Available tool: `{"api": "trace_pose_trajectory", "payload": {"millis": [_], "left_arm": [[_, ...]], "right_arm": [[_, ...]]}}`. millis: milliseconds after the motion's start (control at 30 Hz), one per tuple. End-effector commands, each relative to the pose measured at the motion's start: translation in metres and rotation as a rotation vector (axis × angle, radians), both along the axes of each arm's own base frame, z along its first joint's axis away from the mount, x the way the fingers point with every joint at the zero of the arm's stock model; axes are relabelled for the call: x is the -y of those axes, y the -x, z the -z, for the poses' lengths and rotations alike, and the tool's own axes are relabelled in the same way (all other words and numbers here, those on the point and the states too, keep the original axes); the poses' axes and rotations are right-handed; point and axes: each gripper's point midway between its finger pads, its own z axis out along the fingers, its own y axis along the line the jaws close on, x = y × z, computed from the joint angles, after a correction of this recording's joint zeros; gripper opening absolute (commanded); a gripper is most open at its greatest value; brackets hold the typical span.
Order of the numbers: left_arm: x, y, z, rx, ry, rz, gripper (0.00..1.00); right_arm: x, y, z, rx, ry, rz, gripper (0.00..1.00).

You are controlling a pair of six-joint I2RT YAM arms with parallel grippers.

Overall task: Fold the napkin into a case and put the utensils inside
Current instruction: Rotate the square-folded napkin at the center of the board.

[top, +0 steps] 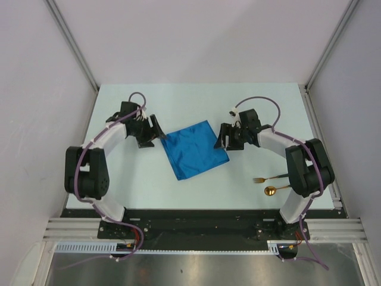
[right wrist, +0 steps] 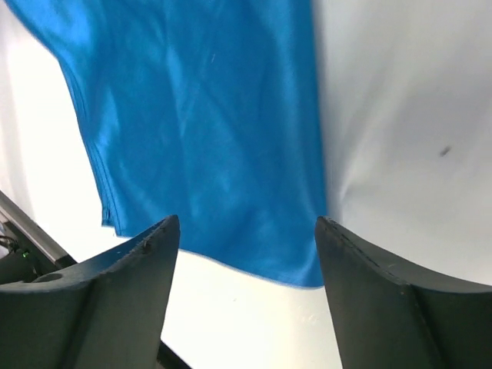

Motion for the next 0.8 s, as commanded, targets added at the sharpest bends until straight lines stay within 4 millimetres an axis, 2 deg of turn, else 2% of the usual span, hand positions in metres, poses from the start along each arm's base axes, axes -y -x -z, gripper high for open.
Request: {"api": "trace_pose_trajectory", "payload": {"millis": [0,33,67,133,367,467,533,600,667,700,767], "left_arm": [[-0.009,-0.031,0.001,0.000,-0.081,-0.003,0.79],[-0.009,-0.038,0.011,-0.020,-0.090,-0.007,0.77],[-0.008,-0.041,0.015,-0.030,-0.091,-0.008,0.76],[-0.008,-0.046,0.030,-0.065,-0.094,-0.011,0.73],[-0.016,-0.056,0.050,-0.079,-0.151,-0.010,0.65],[-0.029,-0.062,0.061,-0.095,-0.210,-0.036,0.52],[-0.033,-0.065,0.063,-0.098,-0.189,-0.047,0.40],[-0.034,-0.068,0.064,-0.095,-0.181,-0.046,0.34],[-0.033,-0.070,0.063,-0.081,-0.177,-0.042,0.33],[-0.031,-0.070,0.063,-0.078,-0.166,-0.036,0.27],[-0.029,-0.068,0.065,-0.090,-0.153,-0.033,0.22]], "right_arm": [[-0.006,0.026,-0.013,0.006,-0.001,0.026,0.78],[-0.006,0.029,-0.011,0.003,-0.004,0.038,0.78],[-0.003,0.040,-0.001,-0.024,-0.002,0.044,0.78],[-0.006,0.043,-0.007,-0.006,-0.044,0.057,0.78],[-0.001,0.059,0.012,-0.044,-0.039,0.066,0.78],[0.000,0.057,0.018,-0.067,-0.041,0.095,0.78],[0.001,0.058,0.021,-0.072,-0.041,0.107,0.78],[0.003,0.059,0.022,-0.077,-0.040,0.114,0.78],[0.010,0.054,0.021,-0.071,-0.041,0.143,0.79],[0.014,0.053,0.022,-0.074,-0.041,0.158,0.79],[0.022,0.047,0.019,-0.070,-0.052,0.185,0.80]]}}
